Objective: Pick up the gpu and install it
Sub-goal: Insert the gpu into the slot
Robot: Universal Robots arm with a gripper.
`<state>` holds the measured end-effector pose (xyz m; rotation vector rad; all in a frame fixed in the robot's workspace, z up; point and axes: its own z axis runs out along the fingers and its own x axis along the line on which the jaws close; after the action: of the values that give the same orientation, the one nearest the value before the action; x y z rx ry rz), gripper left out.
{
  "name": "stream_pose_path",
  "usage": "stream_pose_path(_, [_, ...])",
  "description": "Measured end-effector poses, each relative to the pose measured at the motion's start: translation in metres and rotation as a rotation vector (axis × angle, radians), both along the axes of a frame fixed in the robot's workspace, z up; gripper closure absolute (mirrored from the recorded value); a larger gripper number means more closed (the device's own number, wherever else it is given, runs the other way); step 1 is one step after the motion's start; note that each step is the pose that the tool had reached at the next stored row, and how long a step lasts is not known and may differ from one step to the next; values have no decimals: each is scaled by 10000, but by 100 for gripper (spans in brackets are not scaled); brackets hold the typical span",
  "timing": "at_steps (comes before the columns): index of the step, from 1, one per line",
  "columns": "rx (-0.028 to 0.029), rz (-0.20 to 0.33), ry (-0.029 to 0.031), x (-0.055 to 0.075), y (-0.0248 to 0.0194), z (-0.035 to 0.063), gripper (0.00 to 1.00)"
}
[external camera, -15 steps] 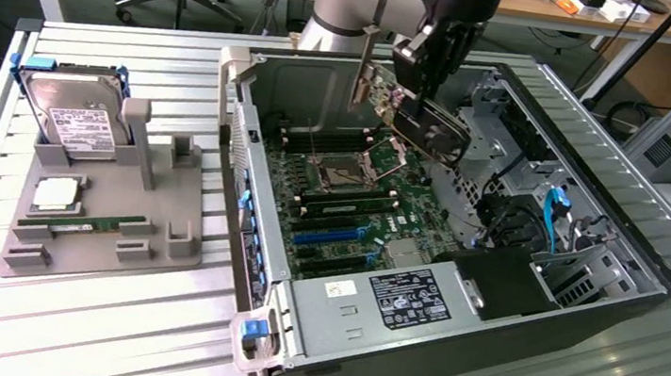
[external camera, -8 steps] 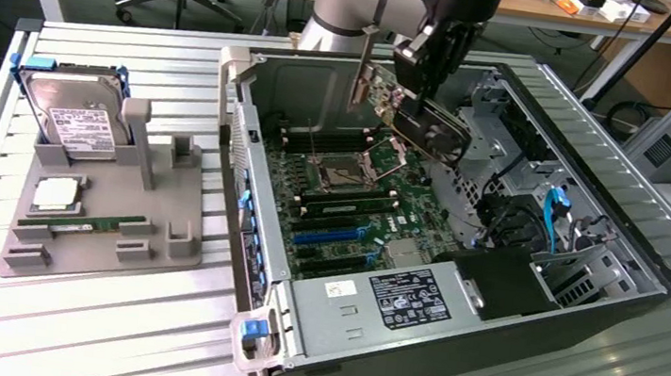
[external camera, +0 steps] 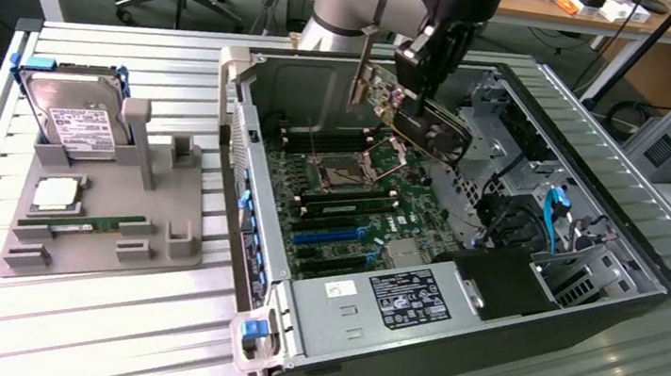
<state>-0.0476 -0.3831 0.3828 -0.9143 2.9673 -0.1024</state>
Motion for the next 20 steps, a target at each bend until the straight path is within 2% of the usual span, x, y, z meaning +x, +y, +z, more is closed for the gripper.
stream_pose_path(20, [0, 606, 0, 0, 0, 0, 73])
